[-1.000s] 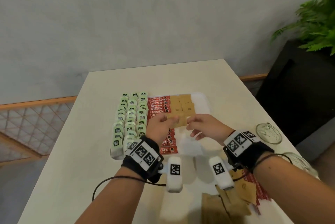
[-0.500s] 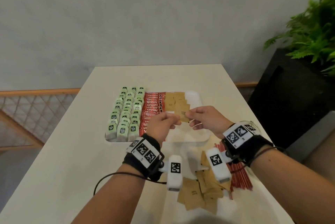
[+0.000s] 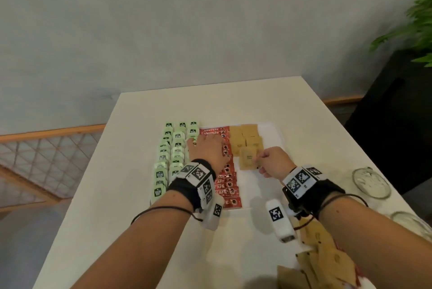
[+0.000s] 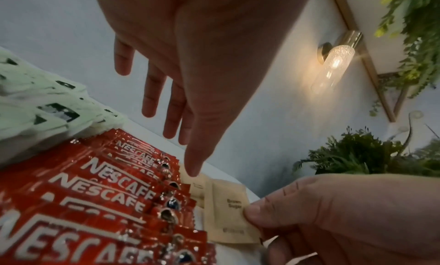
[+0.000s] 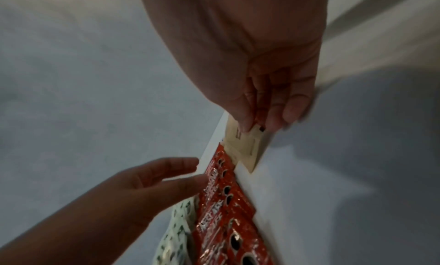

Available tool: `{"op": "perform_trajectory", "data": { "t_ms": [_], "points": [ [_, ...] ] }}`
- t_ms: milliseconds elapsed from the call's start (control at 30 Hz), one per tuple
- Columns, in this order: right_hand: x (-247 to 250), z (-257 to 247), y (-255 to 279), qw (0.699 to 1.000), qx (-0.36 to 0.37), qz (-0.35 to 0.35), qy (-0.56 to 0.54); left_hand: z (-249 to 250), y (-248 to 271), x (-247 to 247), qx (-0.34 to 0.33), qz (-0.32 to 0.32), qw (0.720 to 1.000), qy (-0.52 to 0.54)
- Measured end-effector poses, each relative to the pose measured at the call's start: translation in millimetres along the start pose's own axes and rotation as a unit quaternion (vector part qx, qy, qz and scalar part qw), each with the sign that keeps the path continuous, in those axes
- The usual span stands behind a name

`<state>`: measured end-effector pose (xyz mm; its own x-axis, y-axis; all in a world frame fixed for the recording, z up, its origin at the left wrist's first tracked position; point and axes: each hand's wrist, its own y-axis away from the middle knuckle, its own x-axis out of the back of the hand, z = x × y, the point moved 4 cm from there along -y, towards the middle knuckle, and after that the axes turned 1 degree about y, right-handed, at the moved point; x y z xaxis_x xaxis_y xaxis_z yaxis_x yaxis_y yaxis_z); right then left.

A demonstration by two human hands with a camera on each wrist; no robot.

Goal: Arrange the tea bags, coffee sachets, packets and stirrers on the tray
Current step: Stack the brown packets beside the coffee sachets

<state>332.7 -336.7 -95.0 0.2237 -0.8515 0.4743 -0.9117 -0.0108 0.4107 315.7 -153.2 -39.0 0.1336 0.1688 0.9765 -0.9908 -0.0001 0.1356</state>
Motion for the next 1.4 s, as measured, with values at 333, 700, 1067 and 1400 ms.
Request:
{"op": "perform_trajectory", "data": {
  "t_ms": [333, 700, 1067, 1400],
  "points": [
    [-9.9, -7.6, -12.9, 0.994, 0.016, 0.07, 0.083, 25.3, -39.9, -8.2, -0.13, -0.045, 0.99, -0.04],
    [13.6, -21.6, 36.0, 0.991, 0.036, 0.095, 0.081, 33.9, -9.7, 8.0, -0.15, -0.027, 0.988, -0.039],
    [88.3, 78.8, 175.4, 0.998, 0.045, 0.026, 0.02, 70.2, 113.3, -25.8, -0.196, -0.126, 0.968, 0.097],
    [91.0, 137.0, 217.2, 0.994, 0.068, -0.019, 0.078, 104.0, 179.4, -80.1, -0.131, -0.216, 0.965, 0.073]
  ]
}}
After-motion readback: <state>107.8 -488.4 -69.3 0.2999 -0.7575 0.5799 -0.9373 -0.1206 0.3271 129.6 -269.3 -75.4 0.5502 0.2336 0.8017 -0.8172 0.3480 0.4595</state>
